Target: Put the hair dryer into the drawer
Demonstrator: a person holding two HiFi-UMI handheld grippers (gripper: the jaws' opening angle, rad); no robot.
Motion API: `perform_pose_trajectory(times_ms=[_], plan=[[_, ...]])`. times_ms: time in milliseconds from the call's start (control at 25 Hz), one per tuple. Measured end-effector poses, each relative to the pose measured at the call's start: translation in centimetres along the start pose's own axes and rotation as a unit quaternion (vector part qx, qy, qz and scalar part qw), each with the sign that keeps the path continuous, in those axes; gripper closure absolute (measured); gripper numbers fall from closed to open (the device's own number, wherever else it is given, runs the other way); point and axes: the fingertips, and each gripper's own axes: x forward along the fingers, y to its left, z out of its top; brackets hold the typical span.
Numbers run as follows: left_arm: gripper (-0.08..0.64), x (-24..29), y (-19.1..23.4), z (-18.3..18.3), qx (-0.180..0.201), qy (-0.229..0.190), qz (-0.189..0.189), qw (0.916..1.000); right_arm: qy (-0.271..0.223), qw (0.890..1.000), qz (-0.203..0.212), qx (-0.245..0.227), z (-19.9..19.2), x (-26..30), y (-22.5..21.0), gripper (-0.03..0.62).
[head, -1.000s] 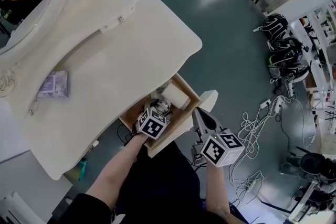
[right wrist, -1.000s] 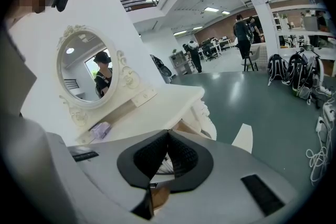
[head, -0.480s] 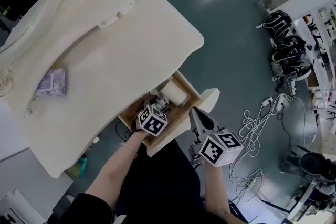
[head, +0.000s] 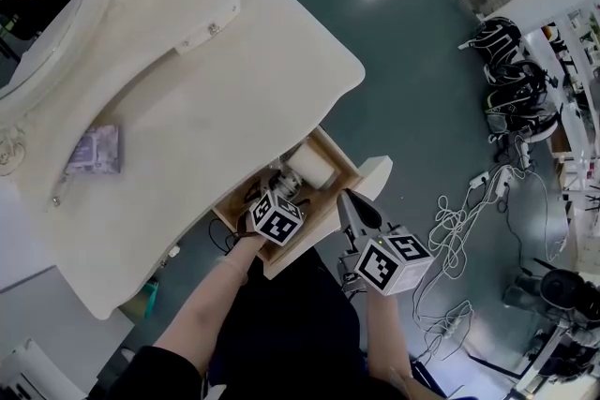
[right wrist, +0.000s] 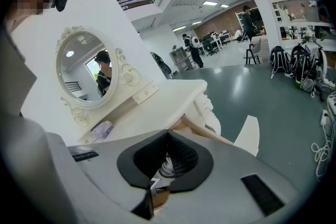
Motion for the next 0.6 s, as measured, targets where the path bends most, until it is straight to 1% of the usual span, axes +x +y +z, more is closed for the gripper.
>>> perform_pose_trajectory(times_ms=[80,320,520,600], plan=[[0.097,-0.1,-0.3,-0.1,-0.003,0.001,0.0,1.0,0.0,1.0,0.002,0.0,-0.1,0.1,0.1,0.578],[0.077,-1.2,-0.7,0.0,-0.015,-0.006,0.003,0.9999,0.0,1.0,0.005,-0.002,0.1,0.3,0.1,0.578],[0.076,-4.3,-0.2,0.7,-0.049,-0.038,0.013,0.998,-0.01,1.0,0.013,-0.015,0.7,0.2,0.5,0.58],[0.078,-5.8,-0.3,0.9,-0.052,-0.049,0.013,0.9973,-0.008,0.999,0.025,-0.021,0.8,0.3,1.0,0.58]])
